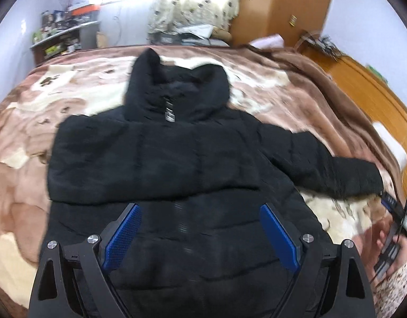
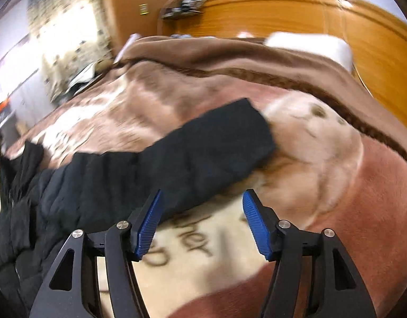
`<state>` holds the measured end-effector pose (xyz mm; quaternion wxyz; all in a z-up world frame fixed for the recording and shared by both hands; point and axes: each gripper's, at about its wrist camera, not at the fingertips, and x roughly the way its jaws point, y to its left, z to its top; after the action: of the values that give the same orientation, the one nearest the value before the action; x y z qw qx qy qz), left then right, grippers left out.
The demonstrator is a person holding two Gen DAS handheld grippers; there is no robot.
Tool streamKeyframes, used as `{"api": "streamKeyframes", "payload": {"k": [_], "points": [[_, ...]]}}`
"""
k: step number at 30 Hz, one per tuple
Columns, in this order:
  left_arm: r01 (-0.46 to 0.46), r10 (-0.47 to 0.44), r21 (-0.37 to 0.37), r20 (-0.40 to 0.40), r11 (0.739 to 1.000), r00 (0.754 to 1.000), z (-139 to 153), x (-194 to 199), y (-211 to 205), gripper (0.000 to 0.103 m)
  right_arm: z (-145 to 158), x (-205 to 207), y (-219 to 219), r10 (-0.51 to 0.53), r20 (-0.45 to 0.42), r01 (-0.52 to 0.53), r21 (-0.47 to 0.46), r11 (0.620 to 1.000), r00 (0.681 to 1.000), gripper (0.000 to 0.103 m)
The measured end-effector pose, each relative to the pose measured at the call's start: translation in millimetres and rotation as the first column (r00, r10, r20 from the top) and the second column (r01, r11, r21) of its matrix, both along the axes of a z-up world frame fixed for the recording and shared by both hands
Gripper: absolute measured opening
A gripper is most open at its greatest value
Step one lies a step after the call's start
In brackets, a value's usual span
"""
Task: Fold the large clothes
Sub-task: 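Reach the right tool to the other sleeve cuff and grasp it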
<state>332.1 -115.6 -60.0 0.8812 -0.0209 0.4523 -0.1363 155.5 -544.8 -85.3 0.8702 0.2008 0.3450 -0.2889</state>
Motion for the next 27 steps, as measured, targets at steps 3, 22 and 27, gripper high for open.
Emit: {"api": "streamKeyframes", "payload": {"k": [3,22,27], "points": [[0.033,-0.032,0.014,-0.027,0.999,0.999,-15,-1,-23,0.091,-8,-1,-14,-0.03,0.005,0.03,0.013,0.999,1.0,0.066],[-0.017,0.02,0.028,-0.105,0.999,0.994,-57,6,-11,0.091,-23,42,-39,-0.049,0.037,0.047,0.057,0.997,0.998,0.035],[-0.041,0.043,0.02,-0.097,0.999,0.994,-55,5,4,0.091,-12,44,-36,-0.047,0.029,0.046,0.023,0.999,0.998,0.009]]}}
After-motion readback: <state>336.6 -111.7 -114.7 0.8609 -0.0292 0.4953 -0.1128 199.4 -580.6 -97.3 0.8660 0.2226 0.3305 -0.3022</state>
